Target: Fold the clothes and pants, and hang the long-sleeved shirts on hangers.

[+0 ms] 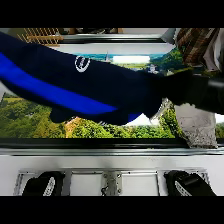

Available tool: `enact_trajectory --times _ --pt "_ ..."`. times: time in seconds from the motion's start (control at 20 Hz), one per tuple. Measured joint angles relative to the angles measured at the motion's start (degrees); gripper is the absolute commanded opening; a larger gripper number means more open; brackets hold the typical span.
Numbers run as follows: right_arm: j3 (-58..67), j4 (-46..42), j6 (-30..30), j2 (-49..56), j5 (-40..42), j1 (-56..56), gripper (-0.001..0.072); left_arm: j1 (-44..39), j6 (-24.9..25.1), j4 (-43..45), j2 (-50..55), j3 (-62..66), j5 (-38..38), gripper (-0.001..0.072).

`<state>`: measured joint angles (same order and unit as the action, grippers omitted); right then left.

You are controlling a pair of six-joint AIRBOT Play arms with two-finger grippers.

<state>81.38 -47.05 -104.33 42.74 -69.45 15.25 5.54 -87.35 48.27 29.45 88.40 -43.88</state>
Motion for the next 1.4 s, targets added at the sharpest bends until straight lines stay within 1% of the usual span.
enact_trajectory --times 0.15,0.4,0.55,0.65,0.75,0.95,1.0,1.05,1.1,1.15,1.25,1.35,1.4 --pt "-1.97 0.22 -5.49 -1.97 -4.76 -0.02 0.0013 -0.83 -0.02 0.02 4.07 5.64 -1.57 0.0007" --pt "-11.47 0.39 -14.05 -3.54 -7.69 -0.02 0.0012 -1.11 -0.07 -0.09 16.39 12.31 -9.40 0.0008" --pt "-17.33 0.66 -16.20 -1.46 -7.48 -0.02 0.0012 -1.49 -0.15 -0.15 26.29 13.60 -12.96 0.0008" --pt "-19.52 0.35 -14.97 2.19 -5.01 -0.04 0.0012 -2.64 -0.09 -0.17 33.38 14.03 -12.92 0.0007" --pt "-20.61 0.26 -12.13 7.10 -0.24 -0.09 0.0012 -4.52 1.09 -0.09 40.74 14.21 -10.49 0.0008" --pt "-21.38 0.33 -6.43 18.40 17.27 -1.46 0.0016 -8.55 3.43 -0.17 53.90 14.93 -1.95 0.0008" --pt "-21.46 0.33 -5.09 21.05 22.67 -2.25 0.0036 -9.11 3.63 -0.17 56.76 15.63 -0.42 0.0058" --pt "-21.51 0.35 -3.80 23.23 27.78 -3.06 0.0223 -9.51 3.91 -0.15 59.58 16.68 0.68 0.0410" --pt "-21.53 0.39 -2.43 24.87 32.41 -3.82 0.0497 -9.70 3.98 -0.17 62.16 17.99 1.11 0.0720" --pt "-21.57 0.42 -1.03 26.18 36.52 -4.68 0.0663 -9.66 4.13 -0.22 64.35 19.32 1.09 0.0678" --pt "-21.59 0.52 1.88 27.63 43.08 -6.86 0.0663 -8.70 4.31 -0.28 67.60 22.23 -0.79 0.0681" --pt "-21.59 0.55 5.07 27.08 45.97 -9.40 0.0659 -6.25 4.28 -0.11 68.96 24.79 -4.39 0.0681" --pt "-21.59 0.52 7.13 26.01 46.71 -10.80 0.0599 -4.72 4.22 -0.11 68.94 25.29 -6.78 0.0681"
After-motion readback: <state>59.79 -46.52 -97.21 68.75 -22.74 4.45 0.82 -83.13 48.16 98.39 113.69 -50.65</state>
